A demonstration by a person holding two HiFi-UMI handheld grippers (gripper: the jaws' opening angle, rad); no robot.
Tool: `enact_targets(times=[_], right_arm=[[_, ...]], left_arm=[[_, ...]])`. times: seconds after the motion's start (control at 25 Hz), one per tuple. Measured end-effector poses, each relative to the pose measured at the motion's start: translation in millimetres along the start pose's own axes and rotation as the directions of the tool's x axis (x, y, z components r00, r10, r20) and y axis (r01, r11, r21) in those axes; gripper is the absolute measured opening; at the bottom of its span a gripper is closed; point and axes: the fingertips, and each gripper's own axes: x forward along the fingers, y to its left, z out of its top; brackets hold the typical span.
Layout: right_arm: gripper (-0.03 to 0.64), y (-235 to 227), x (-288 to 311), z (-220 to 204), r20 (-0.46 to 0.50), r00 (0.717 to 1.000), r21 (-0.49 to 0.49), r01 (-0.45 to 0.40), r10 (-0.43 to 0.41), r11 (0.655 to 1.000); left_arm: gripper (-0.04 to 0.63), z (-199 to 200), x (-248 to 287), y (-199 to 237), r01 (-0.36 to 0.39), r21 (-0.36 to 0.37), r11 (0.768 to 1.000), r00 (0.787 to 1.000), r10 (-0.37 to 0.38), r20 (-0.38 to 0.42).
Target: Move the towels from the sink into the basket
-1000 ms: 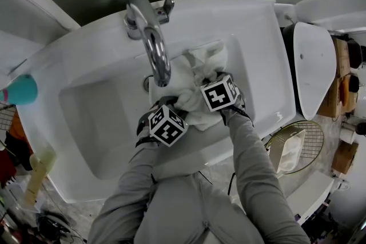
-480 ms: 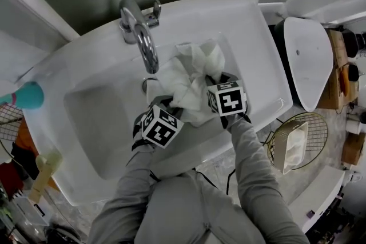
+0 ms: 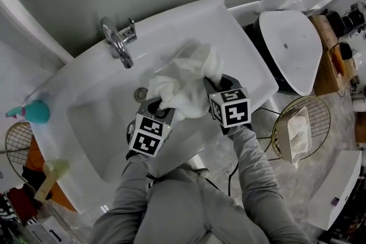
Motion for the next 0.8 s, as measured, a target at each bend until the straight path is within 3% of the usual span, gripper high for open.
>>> enact_targets(times=[0.36,0.52,0.8], right_arm=[[0.118,-46,-104,-2,0.18,0.977,0.116,0.098,-0.118,0.988],[0.118,-79,-161,-18,0.242,0.948,0.178,0.165,-0.206,0.97],[0.118,-138,-259,-75,0.267,0.9,0.279,0.269,-0.343,0.922]], left_arm=[[0.175,63,-23,-61,-0.002,0.162,0.987,0.993,-0.017,0.117],[0.175,90,-19,-106,0.022,0.256,0.967,0.987,-0.062,0.151],[0.175,126,-6,-209,0.083,0.389,0.917,0.972,-0.161,0.172]])
